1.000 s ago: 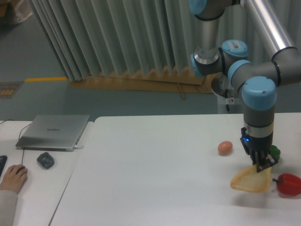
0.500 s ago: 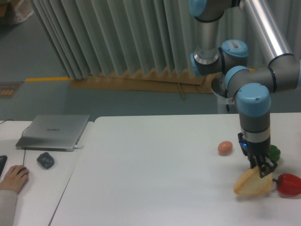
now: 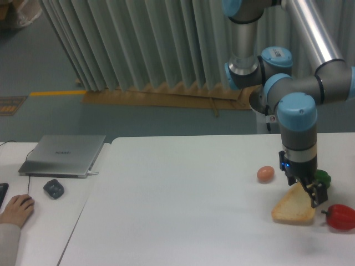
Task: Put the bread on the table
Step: 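Set the bread slice flat on the table and open the gripper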
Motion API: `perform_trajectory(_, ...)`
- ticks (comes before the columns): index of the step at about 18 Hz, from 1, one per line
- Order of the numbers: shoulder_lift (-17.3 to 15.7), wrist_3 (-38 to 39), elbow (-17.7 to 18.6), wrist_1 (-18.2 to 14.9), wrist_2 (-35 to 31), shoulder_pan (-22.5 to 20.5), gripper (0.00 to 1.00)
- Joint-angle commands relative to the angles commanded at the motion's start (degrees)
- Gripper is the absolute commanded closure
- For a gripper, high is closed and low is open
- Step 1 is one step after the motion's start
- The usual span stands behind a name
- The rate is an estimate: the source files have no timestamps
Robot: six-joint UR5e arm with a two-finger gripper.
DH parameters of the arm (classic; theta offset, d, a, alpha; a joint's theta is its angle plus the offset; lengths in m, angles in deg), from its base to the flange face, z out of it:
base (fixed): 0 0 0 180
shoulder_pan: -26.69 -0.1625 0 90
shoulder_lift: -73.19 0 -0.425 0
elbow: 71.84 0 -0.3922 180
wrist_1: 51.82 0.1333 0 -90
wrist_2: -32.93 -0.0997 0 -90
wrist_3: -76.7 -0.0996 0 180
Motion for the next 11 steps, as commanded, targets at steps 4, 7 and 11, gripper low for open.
perform_trajectory(4, -1.1, -1.4, 0.2, -0.2, -0.3, -0.9, 0.0)
perform_trajectory(7, -1.6, -3.3, -1.1, -0.3, -0.4, -1.1, 0.0)
perform_trajectory(11, -1.8, -3.3, -1.1, -0.2, 0.4, -1.0, 0.0)
